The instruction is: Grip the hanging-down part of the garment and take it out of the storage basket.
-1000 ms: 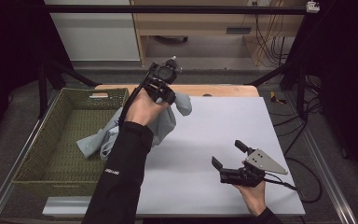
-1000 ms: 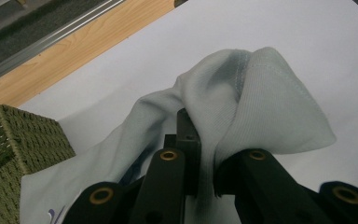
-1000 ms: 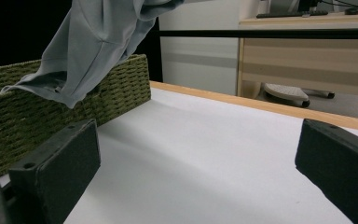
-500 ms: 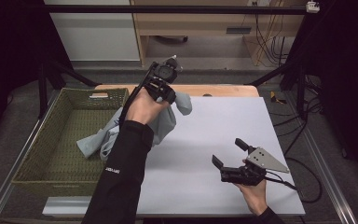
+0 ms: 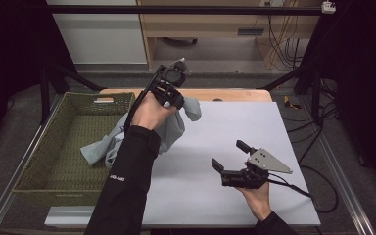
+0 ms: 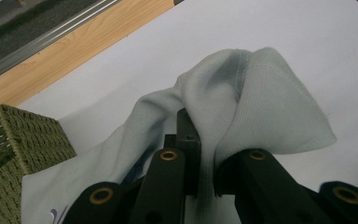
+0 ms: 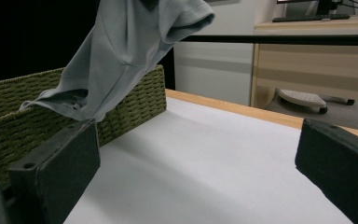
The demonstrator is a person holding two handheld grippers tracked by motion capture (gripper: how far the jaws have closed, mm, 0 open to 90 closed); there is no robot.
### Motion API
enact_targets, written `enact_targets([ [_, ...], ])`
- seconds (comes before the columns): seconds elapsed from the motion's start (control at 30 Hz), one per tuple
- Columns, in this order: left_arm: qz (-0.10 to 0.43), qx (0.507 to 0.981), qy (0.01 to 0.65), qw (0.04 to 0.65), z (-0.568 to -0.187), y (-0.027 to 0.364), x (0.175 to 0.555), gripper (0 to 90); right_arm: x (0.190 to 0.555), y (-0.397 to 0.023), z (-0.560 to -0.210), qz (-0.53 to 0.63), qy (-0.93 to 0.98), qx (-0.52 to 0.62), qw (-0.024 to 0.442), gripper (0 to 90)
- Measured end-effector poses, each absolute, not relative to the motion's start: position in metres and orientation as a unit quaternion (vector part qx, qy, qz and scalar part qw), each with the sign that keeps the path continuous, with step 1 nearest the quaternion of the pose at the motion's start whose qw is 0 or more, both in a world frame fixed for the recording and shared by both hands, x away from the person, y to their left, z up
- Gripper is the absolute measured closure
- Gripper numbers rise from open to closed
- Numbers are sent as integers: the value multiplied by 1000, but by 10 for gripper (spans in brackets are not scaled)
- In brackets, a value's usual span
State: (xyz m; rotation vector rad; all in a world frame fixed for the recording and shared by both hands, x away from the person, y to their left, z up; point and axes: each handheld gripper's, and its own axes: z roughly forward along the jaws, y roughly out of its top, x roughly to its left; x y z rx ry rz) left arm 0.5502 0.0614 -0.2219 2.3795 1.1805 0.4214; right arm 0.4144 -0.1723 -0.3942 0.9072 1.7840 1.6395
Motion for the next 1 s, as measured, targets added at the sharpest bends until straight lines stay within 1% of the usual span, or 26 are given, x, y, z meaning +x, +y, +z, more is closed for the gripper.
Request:
enact_targets([
  [0.47, 153, 865, 425, 219, -221, 60, 552, 828, 427, -137, -392, 615, 670, 334, 247, 5],
  [0.57, 154, 865, 425, 219, -218, 61, 552, 828, 430, -132, -393, 615, 673, 326, 251, 5],
  [0.8, 154, 864, 425, 221, -215, 64, 551, 828, 438, -114, -392, 617, 677, 321, 241, 6],
  [0.87, 155, 865, 424, 221, -215, 64, 551, 828, 439, -103, -390, 614, 682, 309, 249, 8],
  [1.0, 155, 863, 425, 224, -214, 66, 550, 828, 444, -90, -389, 617, 684, 310, 234, 11],
])
